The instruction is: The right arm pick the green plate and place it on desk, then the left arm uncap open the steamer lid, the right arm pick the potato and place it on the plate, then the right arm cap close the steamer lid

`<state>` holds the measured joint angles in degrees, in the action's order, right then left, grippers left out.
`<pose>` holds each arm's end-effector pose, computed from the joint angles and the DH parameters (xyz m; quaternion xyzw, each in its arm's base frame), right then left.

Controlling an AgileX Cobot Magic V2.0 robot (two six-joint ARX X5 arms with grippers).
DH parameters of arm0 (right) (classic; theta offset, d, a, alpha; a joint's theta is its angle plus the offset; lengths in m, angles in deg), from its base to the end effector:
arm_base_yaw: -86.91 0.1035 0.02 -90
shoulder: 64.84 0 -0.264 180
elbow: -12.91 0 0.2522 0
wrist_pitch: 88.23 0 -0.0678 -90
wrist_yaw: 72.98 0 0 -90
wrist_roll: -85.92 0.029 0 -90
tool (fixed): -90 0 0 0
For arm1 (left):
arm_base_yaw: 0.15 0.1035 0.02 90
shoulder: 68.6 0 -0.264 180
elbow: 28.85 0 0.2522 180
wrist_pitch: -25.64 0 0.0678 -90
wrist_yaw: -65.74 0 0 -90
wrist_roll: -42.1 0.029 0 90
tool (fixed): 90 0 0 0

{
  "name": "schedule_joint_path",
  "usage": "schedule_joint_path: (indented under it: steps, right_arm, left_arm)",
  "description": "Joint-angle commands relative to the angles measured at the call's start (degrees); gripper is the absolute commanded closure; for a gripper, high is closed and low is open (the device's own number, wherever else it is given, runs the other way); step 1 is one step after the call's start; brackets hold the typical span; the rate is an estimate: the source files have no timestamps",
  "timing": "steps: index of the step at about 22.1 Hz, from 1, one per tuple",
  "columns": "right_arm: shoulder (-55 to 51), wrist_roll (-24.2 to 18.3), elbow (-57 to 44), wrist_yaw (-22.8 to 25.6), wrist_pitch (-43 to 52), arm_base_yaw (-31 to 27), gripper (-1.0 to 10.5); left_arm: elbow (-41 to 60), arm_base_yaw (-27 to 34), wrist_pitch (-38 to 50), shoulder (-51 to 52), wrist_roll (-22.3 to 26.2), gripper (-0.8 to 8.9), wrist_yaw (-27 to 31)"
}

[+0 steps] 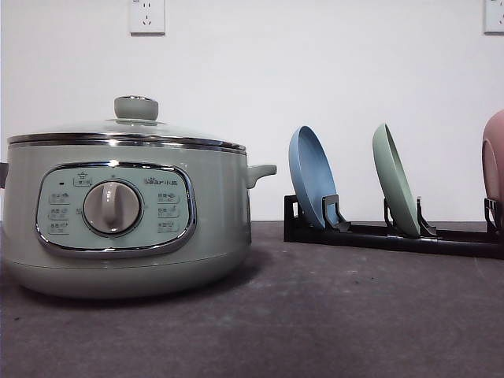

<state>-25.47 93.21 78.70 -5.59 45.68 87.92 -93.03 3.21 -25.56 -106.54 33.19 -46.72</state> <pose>0.1306 0.0135 0.3513 0.0933 0.1803 0.1906 0.9605 0.1242 -0.0038 0.3374 -0.1229 0.2226 -0.1451 0.9562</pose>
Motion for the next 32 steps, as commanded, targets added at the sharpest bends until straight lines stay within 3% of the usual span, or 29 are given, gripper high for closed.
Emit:
schedule_joint_path:
  steps: [1,6,13,14,17,18,26,32]
  right_arm:
    - [2.6,-4.0,3.1,-2.4,-3.5,0.0,9.4]
    - [4.8,-6.6,5.7,-3.5,-8.0,0.2,9.4]
    - [4.8,-6.6,6.9,-2.9,-8.4,0.7,9.3]
    - [4.8,-6.6,6.9,-2.8,-8.4,0.7,8.9]
    - [4.8,-6.2,6.9,-2.8,-8.4,0.7,5.7]
    - [4.8,-6.2,6.9,-2.8,-8.4,0.7,5.4]
    - [4.8,-5.7,6.9,-2.8,-8.4,0.7,5.4]
    - [7.0,-1.1,7.2,-2.9,-5.9,0.7,5.4]
  left_arm:
    - [-2.9,-0.7,-2.2,-1.6,3.8,7.97,-2.3]
    - [-5.1,-2.0,-5.1,-2.5,5.3,7.97,-4.4]
    - [-5.2,-2.3,-4.8,-2.4,5.2,7.62,-4.4]
    - [-5.2,-2.3,-4.8,-2.4,5.2,6.98,-4.4]
    - [-5.2,-2.3,-4.7,-2.4,5.2,3.88,-4.3]
    - [-5.2,-2.3,-4.7,-2.4,5.2,3.44,-4.3]
    - [-5.2,-2.3,-4.6,-2.4,5.2,3.43,-4.3]
    - [-5.2,-2.3,-4.5,-2.4,5.2,3.44,-4.3]
